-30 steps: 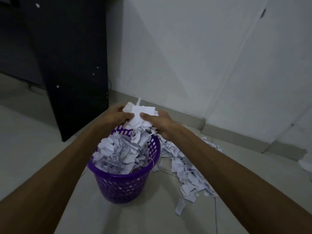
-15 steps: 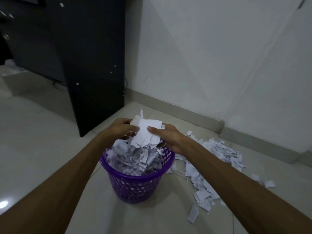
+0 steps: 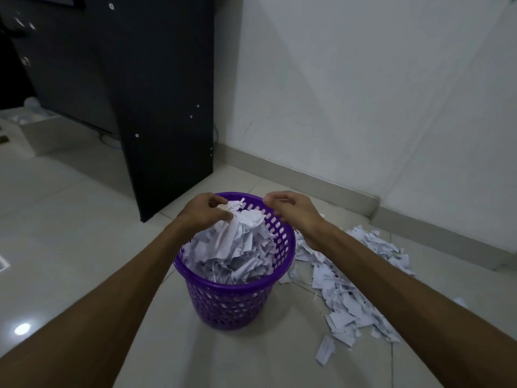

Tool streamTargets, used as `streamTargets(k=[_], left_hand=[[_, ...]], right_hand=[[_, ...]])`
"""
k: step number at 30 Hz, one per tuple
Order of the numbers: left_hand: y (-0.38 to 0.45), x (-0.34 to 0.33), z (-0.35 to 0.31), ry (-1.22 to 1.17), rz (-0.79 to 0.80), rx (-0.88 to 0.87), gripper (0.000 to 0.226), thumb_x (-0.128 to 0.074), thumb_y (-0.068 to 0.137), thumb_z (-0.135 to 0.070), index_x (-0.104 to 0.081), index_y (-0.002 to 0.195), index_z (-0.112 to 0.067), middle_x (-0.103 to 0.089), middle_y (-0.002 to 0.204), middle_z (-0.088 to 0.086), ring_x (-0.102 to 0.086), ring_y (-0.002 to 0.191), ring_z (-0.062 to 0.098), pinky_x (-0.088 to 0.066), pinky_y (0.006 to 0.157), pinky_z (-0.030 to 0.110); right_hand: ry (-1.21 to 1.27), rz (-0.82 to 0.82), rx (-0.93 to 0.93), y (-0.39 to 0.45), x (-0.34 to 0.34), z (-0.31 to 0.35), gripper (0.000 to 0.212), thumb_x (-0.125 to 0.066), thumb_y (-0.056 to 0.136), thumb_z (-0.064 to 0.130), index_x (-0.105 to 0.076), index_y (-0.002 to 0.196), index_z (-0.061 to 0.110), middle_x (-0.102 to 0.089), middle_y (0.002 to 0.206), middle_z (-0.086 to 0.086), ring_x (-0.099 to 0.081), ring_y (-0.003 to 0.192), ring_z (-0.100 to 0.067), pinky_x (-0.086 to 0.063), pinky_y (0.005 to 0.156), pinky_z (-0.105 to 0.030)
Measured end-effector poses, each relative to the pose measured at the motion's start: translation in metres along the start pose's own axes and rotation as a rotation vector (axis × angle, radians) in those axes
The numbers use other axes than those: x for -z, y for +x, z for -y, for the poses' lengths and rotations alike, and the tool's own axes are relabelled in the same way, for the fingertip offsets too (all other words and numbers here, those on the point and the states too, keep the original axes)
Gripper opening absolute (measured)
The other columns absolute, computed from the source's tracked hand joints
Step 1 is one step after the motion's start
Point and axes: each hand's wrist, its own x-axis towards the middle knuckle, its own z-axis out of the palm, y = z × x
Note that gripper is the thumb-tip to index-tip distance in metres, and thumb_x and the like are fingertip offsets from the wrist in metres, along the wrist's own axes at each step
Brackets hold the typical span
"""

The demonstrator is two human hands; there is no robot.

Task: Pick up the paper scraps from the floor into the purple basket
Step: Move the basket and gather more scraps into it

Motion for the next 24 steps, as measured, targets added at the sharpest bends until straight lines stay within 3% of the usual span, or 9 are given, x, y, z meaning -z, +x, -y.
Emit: streamTargets(k=[6, 10, 12, 15, 18, 21, 24], left_hand=[[-0.002, 0.005, 0.006, -0.005, 0.045, -0.029, 0.027, -0.072, 0.084, -0.013, -0.066, 0.110, -0.017, -0.064, 0.113, 0.005, -0.059, 0.109, 0.022, -0.051, 0.090, 0.036], [-0.006, 0.008, 0.009, 0.003, 0.109, -0.014, 0.022, -0.066, 0.090, -0.014, -0.067, 0.111, -0.015, -0.065, 0.108, 0.006, -0.064, 0.092, 0.019, -0.049, 0.064, 0.020], [-0.007, 0.008, 0.010, -0.032, 0.166, 0.027, 0.024, -0.063, 0.092, -0.015, -0.065, 0.116, -0.015, -0.067, 0.108, 0.006, -0.069, 0.084, 0.018, -0.051, 0.060, 0.019], [-0.009, 0.010, 0.012, -0.082, 0.264, 0.111, 0.029, -0.063, 0.093, -0.020, -0.062, 0.122, -0.014, -0.066, 0.116, 0.008, -0.073, 0.088, 0.021, -0.057, 0.072, 0.027], [-0.011, 0.013, 0.014, -0.084, 0.351, 0.140, 0.033, -0.063, 0.093, -0.027, -0.062, 0.123, -0.013, -0.067, 0.117, 0.009, -0.072, 0.094, 0.022, -0.057, 0.087, 0.034], [-0.010, 0.014, 0.012, -0.128, 0.346, 0.185, 0.038, -0.065, 0.092, -0.026, -0.059, 0.126, -0.011, -0.068, 0.114, 0.008, -0.072, 0.091, 0.022, -0.059, 0.076, 0.027], [-0.009, 0.015, 0.011, -0.156, 0.346, 0.238, 0.039, -0.064, 0.092, -0.022, -0.057, 0.128, -0.009, -0.066, 0.114, 0.006, -0.072, 0.088, 0.020, -0.060, 0.067, 0.023]], right_hand=[[0.206, 0.359, -0.223, -0.005, -0.035, 0.000, 0.057, -0.049, 0.097, 0.052, -0.061, 0.126, 0.004, -0.068, 0.121, -0.012, -0.069, 0.106, -0.025, -0.055, 0.095, -0.034], [0.101, 0.394, -0.346, -0.001, -0.051, -0.011, 0.083, -0.035, 0.094, 0.068, -0.052, 0.136, -0.002, -0.059, 0.135, -0.016, -0.059, 0.119, -0.026, -0.045, 0.106, -0.034], [0.088, 0.447, -0.393, -0.001, -0.055, -0.016, 0.092, -0.027, 0.092, 0.073, -0.046, 0.141, -0.002, -0.055, 0.140, -0.017, -0.054, 0.128, -0.027, -0.041, 0.110, -0.034], [0.093, 0.497, -0.416, -0.004, -0.058, -0.018, 0.091, -0.018, 0.094, 0.071, -0.035, 0.147, -0.001, -0.045, 0.148, -0.018, -0.044, 0.137, -0.028, -0.038, 0.109, -0.032], [-0.022, 0.455, -0.412, -0.001, -0.055, -0.014, 0.090, -0.021, 0.095, 0.069, -0.034, 0.147, -0.003, -0.044, 0.148, -0.020, -0.045, 0.136, -0.031, -0.038, 0.112, -0.037], [-0.164, 0.318, -0.296, 0.002, -0.048, 0.000, 0.068, -0.032, 0.101, 0.057, -0.054, 0.134, 0.001, -0.061, 0.131, -0.017, -0.065, 0.109, -0.026, -0.054, 0.093, -0.032], [-0.114, 0.173, -0.194, 0.000, -0.044, 0.010, 0.048, -0.038, 0.104, 0.044, -0.066, 0.117, 0.007, -0.067, 0.117, -0.010, -0.068, 0.080, -0.018, -0.051, 0.066, -0.022]])
